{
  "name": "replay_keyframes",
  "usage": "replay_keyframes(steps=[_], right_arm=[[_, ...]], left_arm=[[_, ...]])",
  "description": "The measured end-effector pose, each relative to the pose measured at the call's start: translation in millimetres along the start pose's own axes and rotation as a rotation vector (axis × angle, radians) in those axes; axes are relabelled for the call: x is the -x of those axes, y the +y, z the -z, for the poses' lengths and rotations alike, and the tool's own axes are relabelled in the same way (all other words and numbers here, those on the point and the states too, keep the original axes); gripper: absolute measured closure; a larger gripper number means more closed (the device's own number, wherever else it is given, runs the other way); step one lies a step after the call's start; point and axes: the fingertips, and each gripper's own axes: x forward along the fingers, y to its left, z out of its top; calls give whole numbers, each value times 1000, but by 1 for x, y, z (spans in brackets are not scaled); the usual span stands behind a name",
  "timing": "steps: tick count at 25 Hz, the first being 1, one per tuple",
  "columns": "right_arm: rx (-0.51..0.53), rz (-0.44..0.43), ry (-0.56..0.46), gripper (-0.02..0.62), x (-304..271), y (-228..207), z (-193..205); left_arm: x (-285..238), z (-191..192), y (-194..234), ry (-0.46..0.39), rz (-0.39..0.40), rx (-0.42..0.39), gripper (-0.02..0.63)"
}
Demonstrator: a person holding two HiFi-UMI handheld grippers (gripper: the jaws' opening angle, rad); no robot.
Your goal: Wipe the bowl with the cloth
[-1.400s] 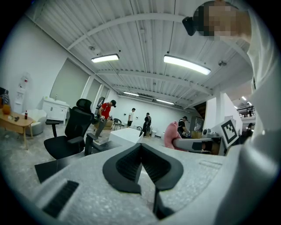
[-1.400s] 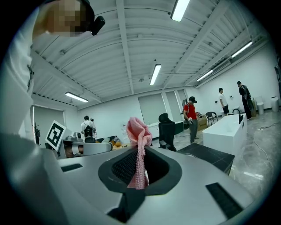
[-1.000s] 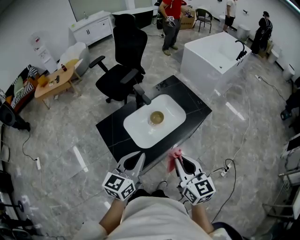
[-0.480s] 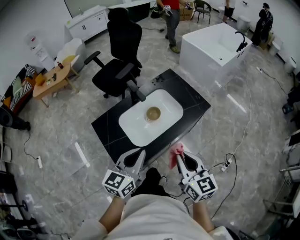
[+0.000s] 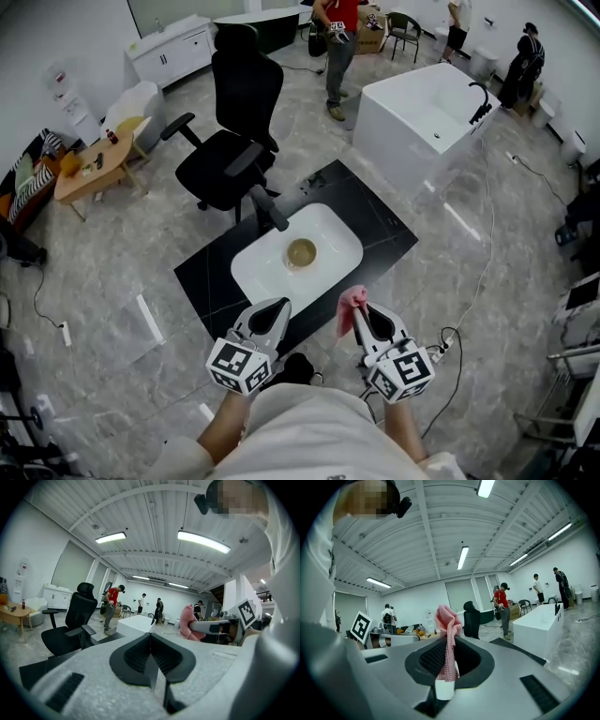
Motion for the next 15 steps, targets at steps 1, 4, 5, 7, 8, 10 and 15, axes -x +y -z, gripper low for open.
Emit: replay_keyframes(steps=[1,4,5,7,8,10,15], right_arm=[[8,3,-1,566,-7,-2,-4],[31,12,1,566,-31,-9,-14],[35,14,1,566,-37,-11,-15],[42,16,1,566,-48,-14,-18],[47,17,0,566,-55,-15,-20],[53,19,3,566,-68,-18,-23],[50,15,9,566,-89,-29,-28]], left_arm=[[-5,-3,6,-2,5,-4,594],[-17,-13,28,-8,5,-15,594],[-20,-15,35,-11,2,-14,594],[-25,-17,47,-17,0,-6,594],[-28,-19,53,-18,1,-1,594],[-33,-21,64,-15,5,5,594],[-48,-19,79,6,6,15,594]])
